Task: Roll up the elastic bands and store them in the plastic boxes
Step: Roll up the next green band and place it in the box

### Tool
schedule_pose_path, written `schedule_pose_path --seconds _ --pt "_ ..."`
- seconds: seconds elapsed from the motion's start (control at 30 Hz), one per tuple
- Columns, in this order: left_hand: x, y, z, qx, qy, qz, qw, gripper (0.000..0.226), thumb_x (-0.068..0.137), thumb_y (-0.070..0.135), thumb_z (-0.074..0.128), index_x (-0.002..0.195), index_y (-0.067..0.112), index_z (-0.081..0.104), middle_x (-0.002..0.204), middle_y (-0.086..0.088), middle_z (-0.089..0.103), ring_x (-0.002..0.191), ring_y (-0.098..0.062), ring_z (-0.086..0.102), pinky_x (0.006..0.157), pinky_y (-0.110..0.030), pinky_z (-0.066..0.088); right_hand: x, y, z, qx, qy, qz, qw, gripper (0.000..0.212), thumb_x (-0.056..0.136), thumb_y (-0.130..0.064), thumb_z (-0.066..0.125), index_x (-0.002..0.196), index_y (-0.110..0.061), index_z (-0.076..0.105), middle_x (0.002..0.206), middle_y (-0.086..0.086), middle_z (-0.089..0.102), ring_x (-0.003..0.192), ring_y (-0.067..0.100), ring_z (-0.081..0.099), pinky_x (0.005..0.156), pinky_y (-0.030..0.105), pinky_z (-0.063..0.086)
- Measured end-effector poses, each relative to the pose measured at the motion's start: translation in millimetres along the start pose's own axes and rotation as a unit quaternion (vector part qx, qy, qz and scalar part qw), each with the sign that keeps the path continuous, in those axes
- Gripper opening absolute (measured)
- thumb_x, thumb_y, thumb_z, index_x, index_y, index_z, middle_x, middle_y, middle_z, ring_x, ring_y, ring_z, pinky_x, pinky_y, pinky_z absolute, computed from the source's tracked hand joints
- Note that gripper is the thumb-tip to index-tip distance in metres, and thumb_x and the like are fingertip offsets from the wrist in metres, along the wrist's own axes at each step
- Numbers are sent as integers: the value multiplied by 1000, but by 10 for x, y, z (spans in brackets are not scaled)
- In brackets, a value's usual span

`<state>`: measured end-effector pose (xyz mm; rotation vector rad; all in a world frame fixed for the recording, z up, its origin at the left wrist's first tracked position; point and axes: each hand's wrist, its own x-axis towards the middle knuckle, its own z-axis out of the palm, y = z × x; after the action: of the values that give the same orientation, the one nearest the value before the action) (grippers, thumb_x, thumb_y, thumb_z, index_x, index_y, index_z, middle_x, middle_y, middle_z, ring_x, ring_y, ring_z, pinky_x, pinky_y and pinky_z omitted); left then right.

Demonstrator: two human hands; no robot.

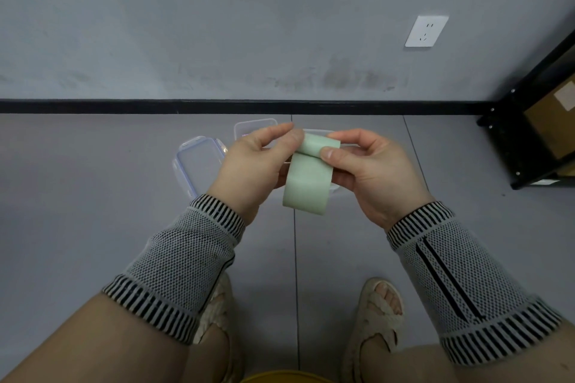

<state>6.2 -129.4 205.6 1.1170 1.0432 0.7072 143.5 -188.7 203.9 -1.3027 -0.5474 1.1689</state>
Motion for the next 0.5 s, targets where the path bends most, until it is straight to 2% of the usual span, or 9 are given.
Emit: schedule_pose_path --seconds 0.13,0.23,0.37,0.43,0.5 --pt "-1 15 -16 19 5 3 1000 11 88 15 62 96 9 66 83 -10 68 66 -12 66 66 -24 57 -7 16 -12 -16 -10 -2 1000 25 80 6 65 104 1 60 96 24 68 83 29 70 74 36 59" --pt "5 31 -28 18 -2 6 1000 9 87 10 63 96 7 64 78 -9 67 63 -12 65 65 -23 55 1 21 -28 -3 -15 4 1000 25 80 7 65 103 0 61 98 24 68 85 30 70 74 36 59" --pt "3 45 -48 30 -6 14 999 9 87 8 64 95 9 63 90 -20 66 76 -21 62 76 -31 54 10 2 -52 1 -33 13 999 23 81 7 64 102 -2 62 94 18 69 82 24 70 74 33 59" --pt "1 42 -53 43 -12 21 999 10 86 6 64 95 12 64 90 -21 65 78 -24 60 77 -34 52 15 5 -67 -36 -36 8 999 19 82 0 66 100 -6 63 98 16 68 83 21 69 76 32 58" --pt "-5 33 -54 70 -18 31 997 13 85 5 65 97 11 65 84 -17 66 73 -19 59 69 -28 50 26 27 -84 -133 -33 -16 990 17 82 -8 69 99 -12 65 107 14 67 92 23 67 82 35 57"
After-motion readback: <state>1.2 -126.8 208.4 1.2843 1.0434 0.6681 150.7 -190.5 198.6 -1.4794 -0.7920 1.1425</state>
